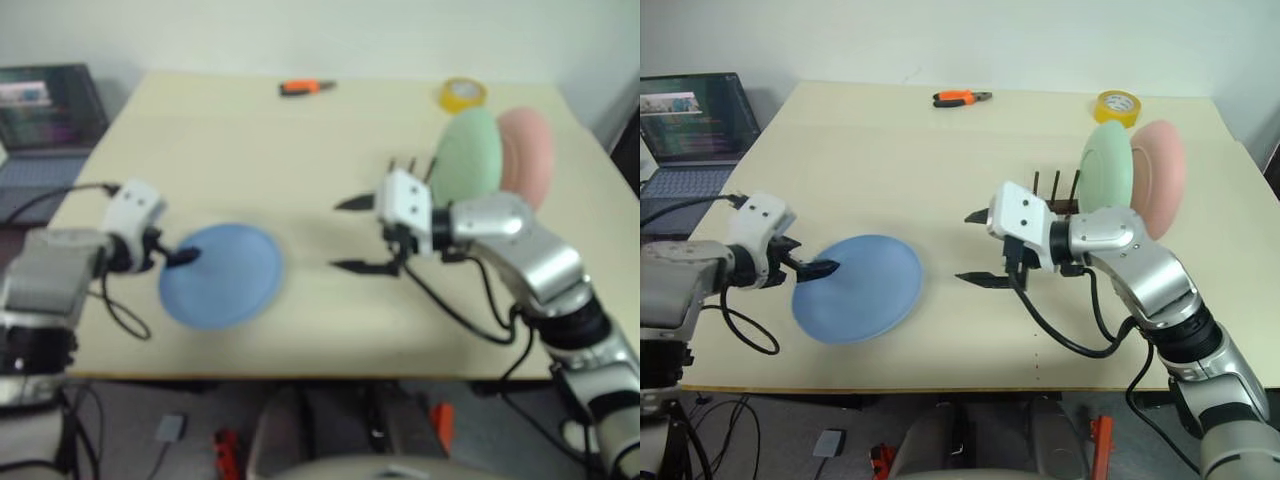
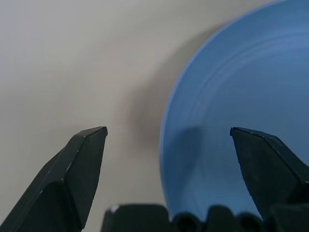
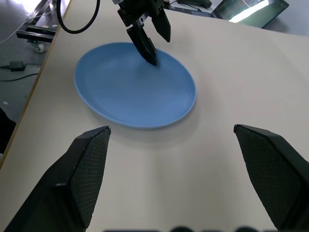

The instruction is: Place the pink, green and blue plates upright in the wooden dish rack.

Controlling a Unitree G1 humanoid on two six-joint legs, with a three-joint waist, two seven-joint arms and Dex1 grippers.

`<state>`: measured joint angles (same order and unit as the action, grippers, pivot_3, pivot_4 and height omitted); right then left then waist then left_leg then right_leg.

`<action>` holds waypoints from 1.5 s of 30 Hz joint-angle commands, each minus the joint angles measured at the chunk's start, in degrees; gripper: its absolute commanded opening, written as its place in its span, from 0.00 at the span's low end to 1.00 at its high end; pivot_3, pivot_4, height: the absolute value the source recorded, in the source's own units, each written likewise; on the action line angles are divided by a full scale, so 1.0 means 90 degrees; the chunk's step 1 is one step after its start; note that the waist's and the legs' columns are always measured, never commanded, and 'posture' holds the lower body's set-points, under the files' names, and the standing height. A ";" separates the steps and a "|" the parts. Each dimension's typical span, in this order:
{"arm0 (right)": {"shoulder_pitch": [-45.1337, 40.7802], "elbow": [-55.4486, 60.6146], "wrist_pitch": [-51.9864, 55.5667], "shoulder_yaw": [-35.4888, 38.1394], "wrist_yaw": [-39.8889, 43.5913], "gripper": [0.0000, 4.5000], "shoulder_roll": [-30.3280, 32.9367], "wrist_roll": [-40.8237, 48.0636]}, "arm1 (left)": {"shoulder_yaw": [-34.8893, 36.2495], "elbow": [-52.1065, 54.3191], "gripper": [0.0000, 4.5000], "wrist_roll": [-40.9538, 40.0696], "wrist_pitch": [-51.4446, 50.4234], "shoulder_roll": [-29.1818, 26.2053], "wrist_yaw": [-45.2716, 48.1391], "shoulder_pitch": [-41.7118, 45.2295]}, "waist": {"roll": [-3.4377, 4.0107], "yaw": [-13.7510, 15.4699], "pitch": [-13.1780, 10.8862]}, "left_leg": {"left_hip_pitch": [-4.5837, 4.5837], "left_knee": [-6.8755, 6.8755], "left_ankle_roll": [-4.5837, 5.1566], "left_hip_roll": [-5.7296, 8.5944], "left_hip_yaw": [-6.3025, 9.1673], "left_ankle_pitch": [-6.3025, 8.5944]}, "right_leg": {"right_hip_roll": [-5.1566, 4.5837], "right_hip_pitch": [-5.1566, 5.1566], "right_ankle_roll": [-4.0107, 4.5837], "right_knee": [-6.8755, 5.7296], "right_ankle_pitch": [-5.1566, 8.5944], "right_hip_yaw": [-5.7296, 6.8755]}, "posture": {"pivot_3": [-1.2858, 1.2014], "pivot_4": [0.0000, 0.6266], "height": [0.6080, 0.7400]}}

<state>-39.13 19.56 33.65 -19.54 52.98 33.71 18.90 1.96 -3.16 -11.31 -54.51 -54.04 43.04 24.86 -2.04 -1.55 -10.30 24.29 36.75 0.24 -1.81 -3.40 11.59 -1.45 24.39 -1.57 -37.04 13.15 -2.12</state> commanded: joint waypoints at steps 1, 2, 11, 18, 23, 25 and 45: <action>0.0019 0.0215 -0.0070 0.0105 -0.0009 0.99 -0.0010 -0.0073 | 0.0025 -0.0054 1.00 0.0032 0.0079 0.0183 -0.0157 -0.0094 | 0.0000 0.0001 0.0000 | 0.0000 0.0000 0.0000 0.0000 0.0000 0.0000 | 0.0000 0.0000 0.0000 -0.0001 0.0000 -0.0001 | 0.52 0.24 1.00; 0.0033 0.0217 -0.0066 0.0110 -0.0010 0.99 -0.0010 -0.0083 | 0.0056 -0.0072 1.00 0.0010 0.0055 0.0250 -0.0184 -0.0110 | -0.0004 0.0001 0.0003 | 0.0000 0.0000 0.0000 0.0000 0.0000 0.0000 | 0.0000 0.0000 0.0000 -0.0001 0.0000 -0.0001 | 0.52 0.24 1.00; 0.0050 0.0130 -0.0114 0.0127 0.0065 1.00 0.0003 -0.0226 | 0.0166 -0.0160 0.73 -0.0047 0.0145 0.0499 -0.0284 -0.0359 | -0.0004 -0.0001 0.0008 | -0.0033 0.0005 0.0000 0.0003 -0.0002 0.0000 | -0.0019 -0.0024 0.0000 -0.0006 -0.0002 -0.0003 | 0.52 0.24 1.00; 0.0018 0.0032 -0.0198 0.0100 0.0128 1.00 -0.0037 -0.0293 | 0.0261 -0.0080 0.19 -0.0121 0.0132 0.0544 -0.0345 -0.0386 | -0.0004 0.0000 0.0009 | -0.0035 -0.0003 -0.0001 0.0001 -0.0001 0.0000 | -0.0024 -0.0025 0.0010 -0.0002 -0.0003 -0.0006 | 0.52 0.24 1.00; -0.0004 -0.0037 -0.0287 0.0076 0.0140 1.00 -0.0109 -0.0338 | 0.0499 -0.0030 0.00 -0.0268 0.0140 0.0640 -0.0415 -0.0133 | -0.0006 0.0023 0.0015 | -0.0035 -0.0004 -0.0001 0.0005 -0.0001 0.0000 | -0.0035 -0.0027 0.0012 -0.0001 -0.0002 -0.0001 | 0.52 0.24 1.00; -0.0012 -0.0111 -0.0329 0.0099 0.0094 1.00 -0.0171 -0.0351 | 0.0894 -0.0036 0.00 -0.0626 0.0151 0.0915 -0.0395 0.0143 | -0.0007 0.0026 0.0016 | -0.0034 -0.0004 -0.0001 0.0006 -0.0004 0.0000 | -0.0050 -0.0028 0.0012 -0.0002 -0.0002 0.0010 | 0.52 0.24 1.00; -0.0721 -0.1448 -0.1758 -0.1156 -0.0917 1.00 -0.1662 -0.2626 | 0.0783 0.0494 0.00 -0.0876 -0.1074 0.2471 -0.2569 0.2859 | -0.0026 -0.0026 0.0021 | 0.0020 0.0014 -0.0009 0.0004 0.0034 -0.0006 | -0.0022 -0.0018 -0.0021 -0.0006 -0.0029 0.0111 | 0.52 0.24 1.00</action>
<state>-44.02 6.64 19.68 -30.10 46.06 19.32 -2.91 9.04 -3.69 -18.83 -63.35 -31.28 20.30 48.50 -2.28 -1.79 -10.11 24.47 36.89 0.15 -1.77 -3.09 11.52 -1.65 24.22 -1.74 -37.10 12.88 -1.12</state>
